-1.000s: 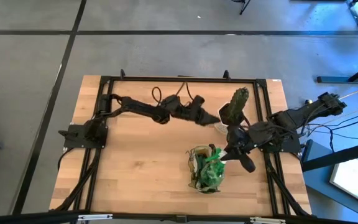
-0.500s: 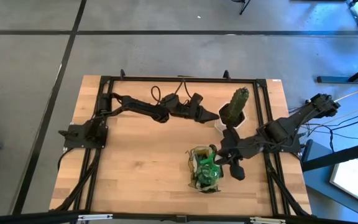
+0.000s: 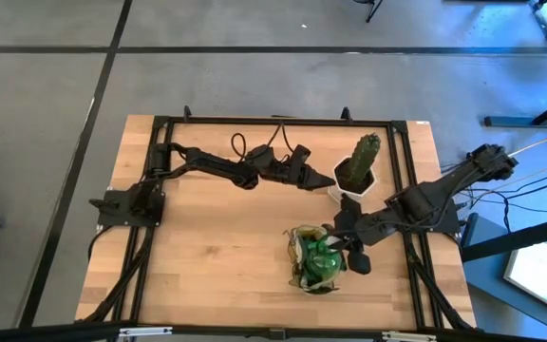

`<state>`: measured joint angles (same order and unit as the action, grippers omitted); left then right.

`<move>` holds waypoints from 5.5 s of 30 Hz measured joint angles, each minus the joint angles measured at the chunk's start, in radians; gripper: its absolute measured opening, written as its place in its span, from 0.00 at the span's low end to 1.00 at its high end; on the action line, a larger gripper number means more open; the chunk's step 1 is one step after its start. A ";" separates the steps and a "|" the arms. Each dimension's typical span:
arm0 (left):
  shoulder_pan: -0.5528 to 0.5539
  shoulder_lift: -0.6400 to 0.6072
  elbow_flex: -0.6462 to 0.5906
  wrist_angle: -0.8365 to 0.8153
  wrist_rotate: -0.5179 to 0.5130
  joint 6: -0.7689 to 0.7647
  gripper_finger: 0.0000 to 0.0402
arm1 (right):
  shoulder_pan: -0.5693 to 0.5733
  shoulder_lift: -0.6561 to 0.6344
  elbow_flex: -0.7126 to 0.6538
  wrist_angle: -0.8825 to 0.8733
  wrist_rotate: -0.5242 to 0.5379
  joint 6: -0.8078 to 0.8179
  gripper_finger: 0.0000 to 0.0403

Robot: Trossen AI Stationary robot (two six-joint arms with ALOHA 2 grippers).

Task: Pick & Place Garden tools in Gardening bag
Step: Put the green spray bottle into the white bag, then return to Home Position

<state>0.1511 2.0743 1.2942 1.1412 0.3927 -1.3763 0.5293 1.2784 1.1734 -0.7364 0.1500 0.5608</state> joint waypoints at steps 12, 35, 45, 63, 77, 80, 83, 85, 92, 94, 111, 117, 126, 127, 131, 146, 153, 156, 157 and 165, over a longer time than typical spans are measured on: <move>-0.007 0.000 0.000 -0.001 -0.009 0.011 0.36 | -0.011 0.097 0.000 0.012 -0.006 -0.205 0.13; -0.008 0.000 0.000 -0.031 -0.009 0.026 0.36 | -0.013 0.215 0.004 0.029 0.003 -0.393 0.13; -0.007 0.000 0.000 -0.029 -0.005 0.028 0.36 | -0.023 0.216 0.003 0.040 -0.005 -0.394 0.14; -0.007 0.000 0.000 -0.039 -0.001 0.041 0.36 | -0.028 0.181 0.166 -0.114 0.053 -0.363 0.80; -0.019 0.000 0.000 -0.043 -0.003 0.091 0.36 | -0.002 0.176 0.611 -0.379 -0.057 -0.359 0.80; -0.027 0.000 0.000 -0.043 -0.010 0.119 0.36 | 0.033 0.157 0.624 -0.373 -0.057 -0.362 0.80; -0.039 0.000 0.000 -0.042 -0.023 0.143 0.36 | 0.067 0.136 0.624 -0.379 -0.058 -0.347 0.80; -0.047 0.000 0.000 -0.033 -0.032 0.158 0.36 | 0.085 0.123 0.624 -0.392 -0.051 -0.330 0.80; -0.073 -0.001 -0.001 0.121 -0.074 0.186 0.36 | 0.156 0.063 0.606 -0.407 0.032 -0.254 0.80; -0.081 -0.005 -0.001 0.172 -0.087 0.186 0.36 | 0.188 0.030 0.569 -0.385 0.084 -0.224 0.80; -0.254 -0.283 -0.001 -0.375 -0.253 0.647 0.36 | 0.367 -0.315 -0.005 0.097 0.360 -0.075 0.80; -0.320 -0.396 -0.001 -0.751 -0.584 0.867 0.36 | 0.410 -0.450 -0.129 0.087 0.429 0.099 0.80; -0.346 -0.444 -0.001 -0.738 -0.573 0.881 0.36 | 0.392 -0.463 -0.134 0.176 0.436 0.164 0.80; -0.348 -0.444 -0.001 -0.705 -0.574 0.891 0.36 | 0.386 -0.464 -0.134 0.197 0.456 0.169 0.80; -0.341 -0.444 0.000 -0.621 -0.578 0.961 0.36 | 0.371 -0.476 -0.134 0.330 0.540 0.074 0.80; -0.309 -0.443 0.000 -0.569 -0.681 1.022 0.36 | 0.363 -0.679 -0.184 0.201 0.266 -0.345 0.80; -0.316 -0.443 0.000 -0.569 -0.680 1.075 0.36 | 0.369 -0.775 -0.419 0.389 0.269 -0.360 0.80; -0.313 -0.443 0.000 -0.592 -0.684 1.073 0.36 | 0.369 -0.840 -0.538 0.492 0.265 -0.360 0.80; -0.310 -0.443 0.000 -0.604 -0.687 1.063 0.36 | 0.369 -0.865 -0.578 0.532 0.269 -0.360 0.80; -0.290 -0.443 0.000 -0.654 -0.689 1.040 0.36 | 0.369 -1.084 -0.773 0.649 0.276 -0.391 0.80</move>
<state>-0.1391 1.6318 1.2942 0.4870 -0.2966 -0.3367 0.8978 0.1943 0.4000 -0.0871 0.4263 0.1694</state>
